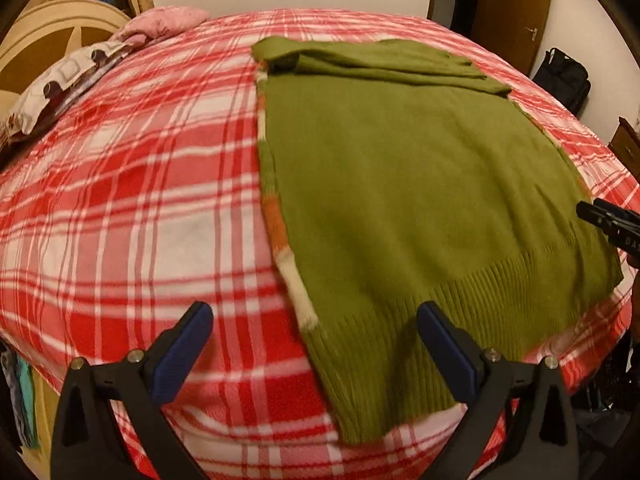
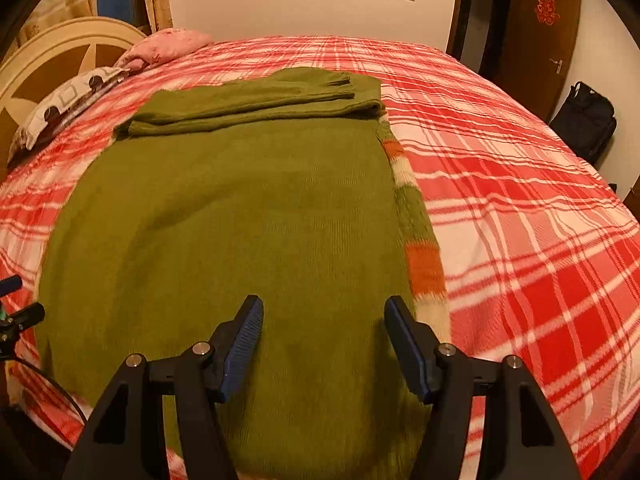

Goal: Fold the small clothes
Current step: 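Move both grippers toward the ribbed hem of the green sweater, then close both grippers on the ribbed hem of the sweater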

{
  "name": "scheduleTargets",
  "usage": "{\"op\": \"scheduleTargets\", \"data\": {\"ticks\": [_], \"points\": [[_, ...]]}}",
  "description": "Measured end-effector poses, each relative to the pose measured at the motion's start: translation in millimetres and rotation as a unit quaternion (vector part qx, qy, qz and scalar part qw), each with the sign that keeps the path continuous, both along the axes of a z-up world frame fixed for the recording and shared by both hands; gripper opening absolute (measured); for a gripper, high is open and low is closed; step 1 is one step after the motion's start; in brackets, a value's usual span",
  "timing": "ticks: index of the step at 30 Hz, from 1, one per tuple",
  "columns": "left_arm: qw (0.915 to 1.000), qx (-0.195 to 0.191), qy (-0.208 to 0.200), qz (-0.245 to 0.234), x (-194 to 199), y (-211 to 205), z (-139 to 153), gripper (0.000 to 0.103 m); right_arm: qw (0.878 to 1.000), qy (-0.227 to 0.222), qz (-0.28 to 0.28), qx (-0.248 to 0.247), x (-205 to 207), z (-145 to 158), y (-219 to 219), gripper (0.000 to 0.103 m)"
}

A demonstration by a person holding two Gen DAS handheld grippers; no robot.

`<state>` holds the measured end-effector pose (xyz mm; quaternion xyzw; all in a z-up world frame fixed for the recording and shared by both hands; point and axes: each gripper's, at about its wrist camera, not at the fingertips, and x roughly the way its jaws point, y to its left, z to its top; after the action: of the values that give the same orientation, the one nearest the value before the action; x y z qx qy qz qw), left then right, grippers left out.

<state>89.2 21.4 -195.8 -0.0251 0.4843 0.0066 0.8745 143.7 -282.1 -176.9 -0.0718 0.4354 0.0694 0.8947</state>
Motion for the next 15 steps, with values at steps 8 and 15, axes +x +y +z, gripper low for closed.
{"op": "scheduleTargets", "data": {"ticks": [8,15], "points": [[0.9978,-0.062,0.024,-0.006,-11.4,2.5,-5.7,0.094,1.0,0.01,-0.022,0.003,-24.7,-5.7,-23.1,0.064],[0.9944,-0.097,0.043,-0.006,-18.4,2.9,-11.3,0.074,0.999,0.01,-0.035,0.003,-40.3,-8.1,-40.5,0.064]]}}
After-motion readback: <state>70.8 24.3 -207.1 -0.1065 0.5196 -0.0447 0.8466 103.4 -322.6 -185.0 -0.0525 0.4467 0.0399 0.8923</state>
